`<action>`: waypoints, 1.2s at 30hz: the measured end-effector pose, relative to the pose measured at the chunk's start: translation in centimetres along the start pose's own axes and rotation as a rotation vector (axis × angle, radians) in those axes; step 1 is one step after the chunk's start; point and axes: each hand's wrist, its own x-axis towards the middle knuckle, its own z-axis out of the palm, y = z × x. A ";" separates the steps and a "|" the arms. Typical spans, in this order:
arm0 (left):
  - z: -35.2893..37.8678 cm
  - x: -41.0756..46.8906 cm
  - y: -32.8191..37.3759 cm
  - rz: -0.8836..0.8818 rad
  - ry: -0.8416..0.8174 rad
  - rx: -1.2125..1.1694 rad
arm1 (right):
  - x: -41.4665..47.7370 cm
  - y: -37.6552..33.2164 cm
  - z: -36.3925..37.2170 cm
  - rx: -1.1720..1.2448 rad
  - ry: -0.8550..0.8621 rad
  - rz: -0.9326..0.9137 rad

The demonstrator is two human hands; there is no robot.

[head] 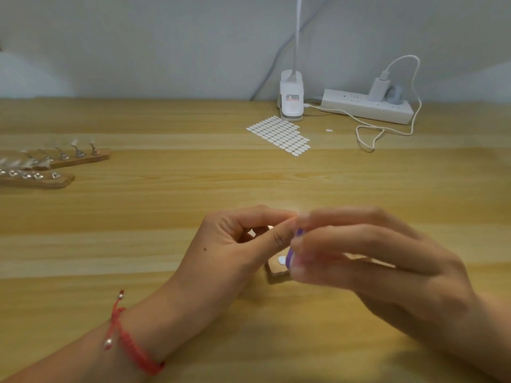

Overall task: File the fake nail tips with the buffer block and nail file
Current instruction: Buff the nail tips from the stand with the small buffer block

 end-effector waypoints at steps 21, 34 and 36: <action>0.2 0.0 0.1 0.002 0.040 0.024 | -0.1 0.3 0.7 0.062 0.066 0.032; 0.3 -0.1 -0.1 0.102 0.074 0.081 | -0.2 0.0 1.1 0.153 0.079 0.057; 0.2 -0.1 -0.2 0.116 0.081 0.101 | -0.2 0.4 1.0 0.153 0.088 0.096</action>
